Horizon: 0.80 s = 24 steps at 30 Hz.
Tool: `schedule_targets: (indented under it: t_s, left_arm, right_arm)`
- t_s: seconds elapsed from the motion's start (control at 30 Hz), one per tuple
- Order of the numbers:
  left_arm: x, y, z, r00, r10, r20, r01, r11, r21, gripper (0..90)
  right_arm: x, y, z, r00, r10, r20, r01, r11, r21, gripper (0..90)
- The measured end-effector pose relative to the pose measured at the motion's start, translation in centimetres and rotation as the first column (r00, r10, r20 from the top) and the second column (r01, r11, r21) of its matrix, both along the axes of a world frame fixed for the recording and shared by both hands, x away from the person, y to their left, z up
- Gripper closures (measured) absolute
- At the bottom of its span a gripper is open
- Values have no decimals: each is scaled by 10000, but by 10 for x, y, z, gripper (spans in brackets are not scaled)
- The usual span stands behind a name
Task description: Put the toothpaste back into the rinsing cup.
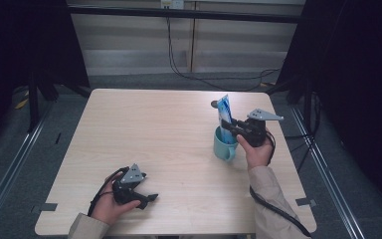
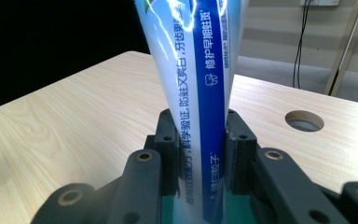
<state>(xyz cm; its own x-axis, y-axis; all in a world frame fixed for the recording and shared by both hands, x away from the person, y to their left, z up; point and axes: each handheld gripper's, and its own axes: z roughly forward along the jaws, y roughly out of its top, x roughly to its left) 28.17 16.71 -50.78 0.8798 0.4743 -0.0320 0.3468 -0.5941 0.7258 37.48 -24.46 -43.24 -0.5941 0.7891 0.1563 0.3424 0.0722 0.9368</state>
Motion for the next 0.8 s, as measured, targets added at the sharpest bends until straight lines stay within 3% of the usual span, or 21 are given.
schedule_targets:
  t_s: [0.43, 0.8]
  left_arm:
    - [0, 0, 0, 10000, 9, 13, -9, 10000, 17, 152]
    - [0, 0, 0, 10000, 10, 15, -10, 10000, 21, 152]
  right_arm:
    - [-1, 1, -1, 9999, 18, -170, -24, 9994, -353, 710]
    - [-2, 1, -3, 9996, 57, -282, -67, 9994, -349, 709]
